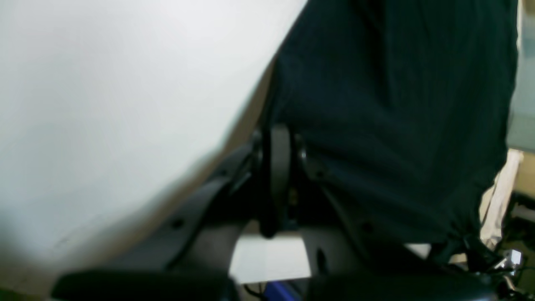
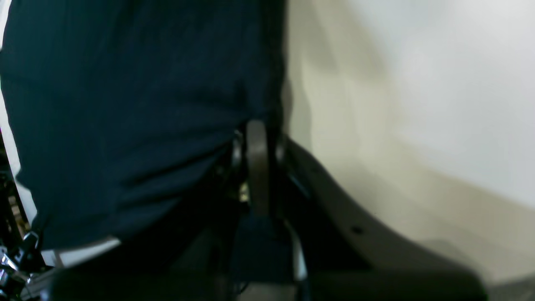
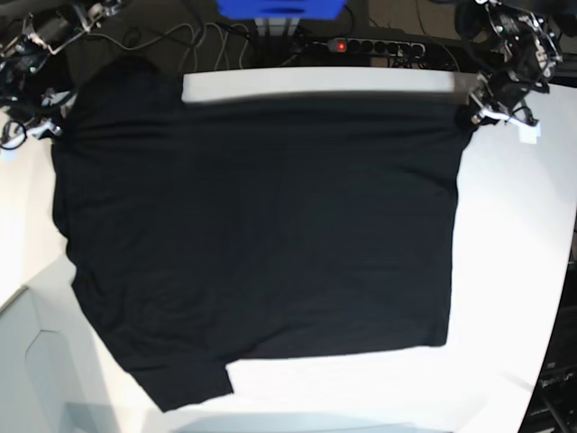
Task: Fold the T-shirt properly
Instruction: 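Lift both corners and pull the shirt toward the robot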
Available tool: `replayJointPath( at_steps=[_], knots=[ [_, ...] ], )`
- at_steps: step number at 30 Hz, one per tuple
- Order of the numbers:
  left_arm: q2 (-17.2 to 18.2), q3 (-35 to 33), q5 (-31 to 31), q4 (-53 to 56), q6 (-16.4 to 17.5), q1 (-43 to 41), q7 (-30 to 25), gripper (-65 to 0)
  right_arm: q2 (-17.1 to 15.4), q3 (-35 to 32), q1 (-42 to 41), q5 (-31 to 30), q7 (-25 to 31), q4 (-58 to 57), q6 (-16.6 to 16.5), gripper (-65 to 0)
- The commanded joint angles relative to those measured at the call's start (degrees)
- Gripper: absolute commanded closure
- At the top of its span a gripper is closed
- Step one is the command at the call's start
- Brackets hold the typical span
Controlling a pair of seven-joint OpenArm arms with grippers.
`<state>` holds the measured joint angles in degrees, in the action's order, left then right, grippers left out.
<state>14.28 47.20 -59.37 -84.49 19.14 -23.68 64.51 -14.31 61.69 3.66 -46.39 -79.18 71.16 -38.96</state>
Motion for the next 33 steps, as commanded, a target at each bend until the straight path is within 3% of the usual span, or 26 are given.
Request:
replayJointPath(
  at_steps=[1, 5, 8, 12, 22, 33],
  knots=[
    [1.2, 1.1, -0.8, -1.8, 0.0, -0.6, -1.4, -0.1, -1.9, 0.4, 1.1, 3.6, -0.8, 0.5, -1.0, 0.0],
    [0.4, 3.3, -0.8, -3.9, 0.2, -2.9, -1.4, -0.1, -2.3, 0.6, 3.5, 3.6, -0.8, 0.5, -1.0, 0.0],
    [0.1, 4.7, -0.5, -4.6, 3.1, -3.5, -0.9, -0.1, -2.4, 0.6, 5.2, 3.6, -0.8, 0.7, -1.0, 0.0],
    [0.1, 4.8, -0.4, -4.9, 4.2, -5.1, -1.1, -0.1, -2.2, 0.7, 8.1, 3.6, -0.5, 5.7, -1.0, 0.0],
    [0.0, 5.0, -0.6, -4.9, 4.4, -7.3, -1.5, -0.1, 2.0, 0.7, 13.0, 3.6, -0.8, 18.7, -1.0, 0.0],
    [-2.8, 4.4, -0.9, -11.1, 4.0, -5.9, -0.8, -0.1, 3.4, 0.2, 8.0, 3.6, -0.8, 24.9, -1.0, 0.0]
  ],
)
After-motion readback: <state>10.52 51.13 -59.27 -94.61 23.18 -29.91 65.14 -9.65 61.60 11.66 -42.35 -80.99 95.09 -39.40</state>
